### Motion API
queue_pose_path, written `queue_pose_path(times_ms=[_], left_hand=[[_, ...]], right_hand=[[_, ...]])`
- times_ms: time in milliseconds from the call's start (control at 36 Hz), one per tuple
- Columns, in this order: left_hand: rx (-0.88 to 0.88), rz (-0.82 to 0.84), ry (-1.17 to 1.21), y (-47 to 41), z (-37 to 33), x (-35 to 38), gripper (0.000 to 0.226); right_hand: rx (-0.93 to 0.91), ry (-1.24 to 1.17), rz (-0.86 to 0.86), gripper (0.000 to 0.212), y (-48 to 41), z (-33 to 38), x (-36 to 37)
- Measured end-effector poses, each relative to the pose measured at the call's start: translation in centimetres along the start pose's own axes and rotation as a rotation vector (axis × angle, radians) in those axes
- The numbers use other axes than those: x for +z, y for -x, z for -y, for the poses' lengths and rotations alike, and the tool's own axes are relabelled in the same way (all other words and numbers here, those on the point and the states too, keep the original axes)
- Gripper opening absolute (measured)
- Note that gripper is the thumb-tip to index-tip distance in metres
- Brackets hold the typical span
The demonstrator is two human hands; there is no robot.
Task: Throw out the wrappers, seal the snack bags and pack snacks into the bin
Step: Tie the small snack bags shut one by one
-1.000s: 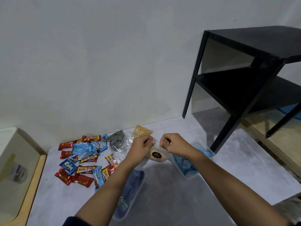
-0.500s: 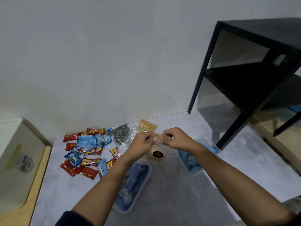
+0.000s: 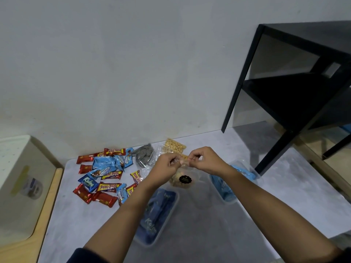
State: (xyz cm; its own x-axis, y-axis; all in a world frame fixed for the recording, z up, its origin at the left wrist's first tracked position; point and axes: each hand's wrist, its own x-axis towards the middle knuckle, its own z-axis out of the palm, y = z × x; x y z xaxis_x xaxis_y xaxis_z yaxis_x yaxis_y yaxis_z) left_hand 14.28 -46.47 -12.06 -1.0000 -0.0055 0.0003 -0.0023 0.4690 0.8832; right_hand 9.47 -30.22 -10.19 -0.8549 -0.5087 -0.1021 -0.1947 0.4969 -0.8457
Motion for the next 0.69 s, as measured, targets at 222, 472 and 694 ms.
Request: queue_pose_path(times_ms=[222, 472, 694], left_hand=[[-0.031, -0.017, 0.027, 0.0, 0.7, 0.3, 0.01], [-0.02, -0.059, 0.035, -0.4, 1.0, 1.2, 0.011], [-0.124, -0.345, 0.199, -0.2, 0.9, 3.2, 0.023]], right_hand=[[0.143, 0.053, 0.086, 0.015, 0.3, -0.8, -1.3], [0.194, 0.025, -0.016, 0.011, 1.0, -1.4, -1.3], [0.192, 0.057, -0.164, 0.015, 1.2, -2.4, -0.6]])
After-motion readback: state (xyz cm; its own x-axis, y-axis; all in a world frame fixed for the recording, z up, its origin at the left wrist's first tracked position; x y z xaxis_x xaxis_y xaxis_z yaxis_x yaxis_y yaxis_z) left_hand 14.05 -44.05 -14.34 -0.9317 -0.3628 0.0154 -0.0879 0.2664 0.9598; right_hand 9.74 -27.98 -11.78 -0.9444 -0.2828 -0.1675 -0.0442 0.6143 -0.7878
